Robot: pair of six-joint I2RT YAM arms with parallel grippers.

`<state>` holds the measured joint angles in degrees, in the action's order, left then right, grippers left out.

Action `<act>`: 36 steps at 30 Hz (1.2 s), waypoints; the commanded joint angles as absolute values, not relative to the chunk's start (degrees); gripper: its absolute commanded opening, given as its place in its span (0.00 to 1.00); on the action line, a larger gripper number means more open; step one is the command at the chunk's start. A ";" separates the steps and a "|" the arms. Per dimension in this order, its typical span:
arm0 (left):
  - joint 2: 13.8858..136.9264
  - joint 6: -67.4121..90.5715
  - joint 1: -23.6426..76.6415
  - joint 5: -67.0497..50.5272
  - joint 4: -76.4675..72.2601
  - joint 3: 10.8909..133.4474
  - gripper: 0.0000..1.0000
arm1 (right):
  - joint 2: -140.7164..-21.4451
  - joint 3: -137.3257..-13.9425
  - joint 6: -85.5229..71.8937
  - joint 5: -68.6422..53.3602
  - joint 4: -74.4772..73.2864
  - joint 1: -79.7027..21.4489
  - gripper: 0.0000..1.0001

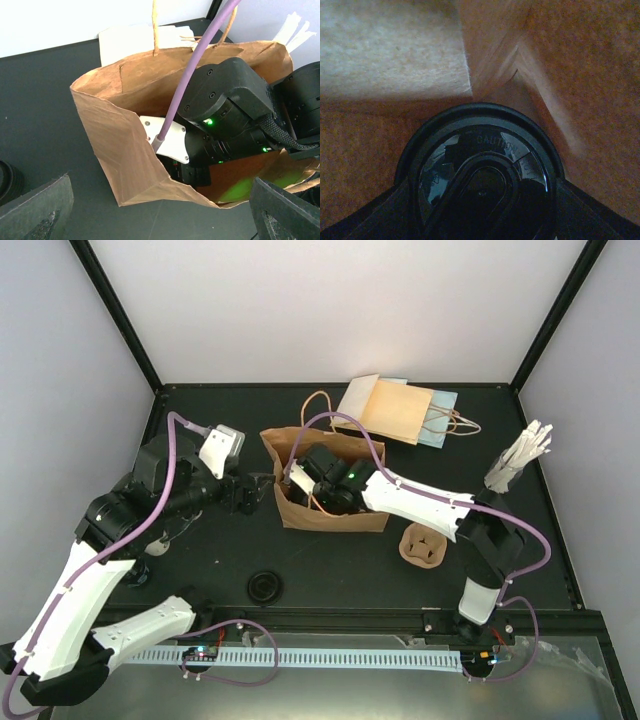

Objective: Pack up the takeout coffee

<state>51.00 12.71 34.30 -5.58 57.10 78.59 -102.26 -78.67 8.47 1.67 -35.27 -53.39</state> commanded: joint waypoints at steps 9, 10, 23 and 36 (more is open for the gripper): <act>50.80 13.80 33.94 -7.68 56.54 77.92 0.99 | -108.41 -72.29 10.03 7.80 -42.75 -52.26 0.33; 50.78 13.80 33.94 -7.71 56.47 77.83 0.99 | -107.40 -72.33 9.98 6.68 -42.36 -52.15 0.33; 49.85 13.88 33.96 -7.99 56.43 76.84 0.99 | -104.10 -72.94 9.62 3.52 -41.65 -51.83 0.35; 49.00 13.55 33.93 -7.73 57.02 76.02 0.99 | -101.12 -74.94 9.28 2.90 -41.88 -51.81 0.38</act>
<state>49.60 13.19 34.30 -7.29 57.06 76.23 -100.22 -76.49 8.45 0.93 -31.97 -52.62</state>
